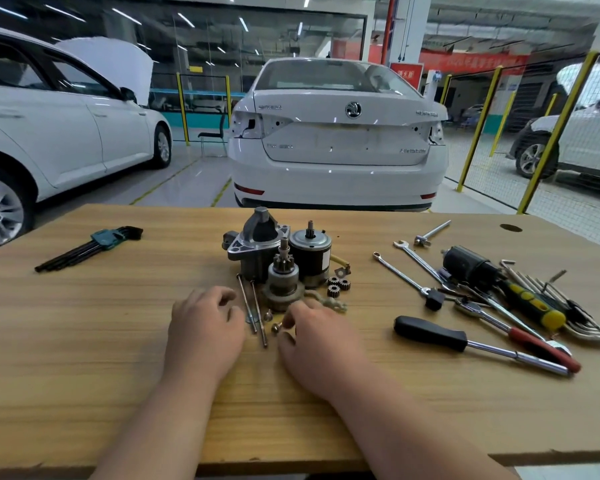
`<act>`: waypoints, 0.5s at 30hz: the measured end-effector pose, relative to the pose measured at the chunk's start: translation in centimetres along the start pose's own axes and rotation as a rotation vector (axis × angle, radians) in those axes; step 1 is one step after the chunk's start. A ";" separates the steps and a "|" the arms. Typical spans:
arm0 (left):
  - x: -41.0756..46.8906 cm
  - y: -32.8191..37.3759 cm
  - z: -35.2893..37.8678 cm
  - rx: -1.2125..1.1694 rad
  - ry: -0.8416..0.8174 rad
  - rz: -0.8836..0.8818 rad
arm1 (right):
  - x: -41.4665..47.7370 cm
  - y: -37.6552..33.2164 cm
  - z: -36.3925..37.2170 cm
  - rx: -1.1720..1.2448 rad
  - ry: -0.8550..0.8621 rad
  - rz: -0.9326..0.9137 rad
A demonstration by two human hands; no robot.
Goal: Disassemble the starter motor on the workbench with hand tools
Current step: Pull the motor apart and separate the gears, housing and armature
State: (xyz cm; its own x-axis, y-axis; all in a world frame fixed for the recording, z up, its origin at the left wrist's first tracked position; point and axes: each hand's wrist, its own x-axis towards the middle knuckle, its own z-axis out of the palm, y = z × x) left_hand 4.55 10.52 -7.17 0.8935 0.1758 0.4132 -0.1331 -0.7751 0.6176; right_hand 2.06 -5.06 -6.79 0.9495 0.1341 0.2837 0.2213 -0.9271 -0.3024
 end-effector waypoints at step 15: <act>-0.6 0.0 0.7 0.109 -0.212 0.202 | 1.9 -0.2 1.3 0.015 0.043 0.045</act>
State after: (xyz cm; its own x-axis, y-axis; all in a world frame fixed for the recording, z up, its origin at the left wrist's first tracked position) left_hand 4.34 10.02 -7.85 0.9248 -0.1100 0.3641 -0.2804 -0.8439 0.4573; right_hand 4.13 -4.16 -7.31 0.9482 0.0766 0.3084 0.1820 -0.9264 -0.3295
